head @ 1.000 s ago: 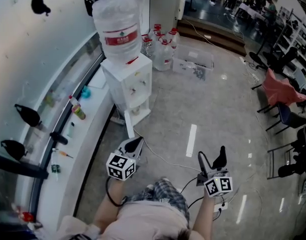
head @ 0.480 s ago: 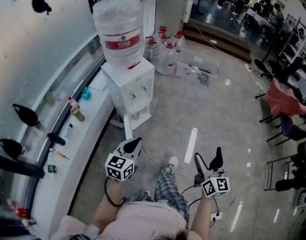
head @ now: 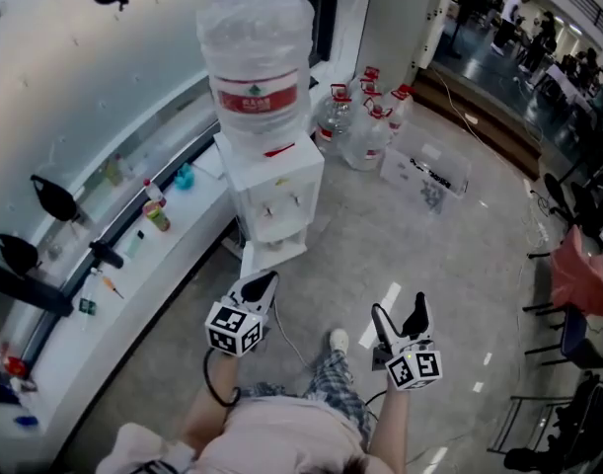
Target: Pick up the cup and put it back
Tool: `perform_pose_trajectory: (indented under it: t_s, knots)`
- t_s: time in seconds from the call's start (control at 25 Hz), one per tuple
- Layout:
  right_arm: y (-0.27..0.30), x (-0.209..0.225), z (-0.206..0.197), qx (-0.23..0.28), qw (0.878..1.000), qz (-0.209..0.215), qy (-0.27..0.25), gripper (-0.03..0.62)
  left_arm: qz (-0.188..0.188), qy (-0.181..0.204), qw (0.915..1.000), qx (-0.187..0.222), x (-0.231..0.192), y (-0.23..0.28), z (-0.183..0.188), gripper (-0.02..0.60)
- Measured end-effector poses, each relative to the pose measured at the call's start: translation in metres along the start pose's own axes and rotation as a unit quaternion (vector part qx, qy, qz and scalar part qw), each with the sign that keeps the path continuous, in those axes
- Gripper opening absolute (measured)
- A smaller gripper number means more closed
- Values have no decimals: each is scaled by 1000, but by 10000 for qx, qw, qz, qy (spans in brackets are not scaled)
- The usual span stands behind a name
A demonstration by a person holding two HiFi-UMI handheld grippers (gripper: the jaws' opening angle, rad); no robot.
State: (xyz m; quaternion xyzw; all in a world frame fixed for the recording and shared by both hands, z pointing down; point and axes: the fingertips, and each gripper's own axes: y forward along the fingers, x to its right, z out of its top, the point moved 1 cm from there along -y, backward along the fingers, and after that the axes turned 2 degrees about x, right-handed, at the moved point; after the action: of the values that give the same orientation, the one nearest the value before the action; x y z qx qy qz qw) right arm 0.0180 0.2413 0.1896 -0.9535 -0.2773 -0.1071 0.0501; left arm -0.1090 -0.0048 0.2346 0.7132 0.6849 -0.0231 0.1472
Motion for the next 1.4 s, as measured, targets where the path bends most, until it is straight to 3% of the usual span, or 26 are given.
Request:
perform_pose_trajectory:
  t_s: [0.28,0.48,0.72,1.04,1.4]
  knots:
    - [124,51,25,-445,9895,1376,7,511,1109,-263,9931,259,-11,66,33,25]
    - [187,67,23,-773,9715,2239,-51,511,1984,-475,9784,345,-23,88,34,25]
    - [240,75,14,-1035,9523,2871,28,511,2593,-439,9641,360,-31,97,36,25]
    - [274,47,4,-1104,9392,3253,37,511,2851,-278,9576,320,-51,92,43,25]
    - [277,32,-4,-1186,9397,3208,5,511,2804,-344,9584,414,-63,86,46,25]
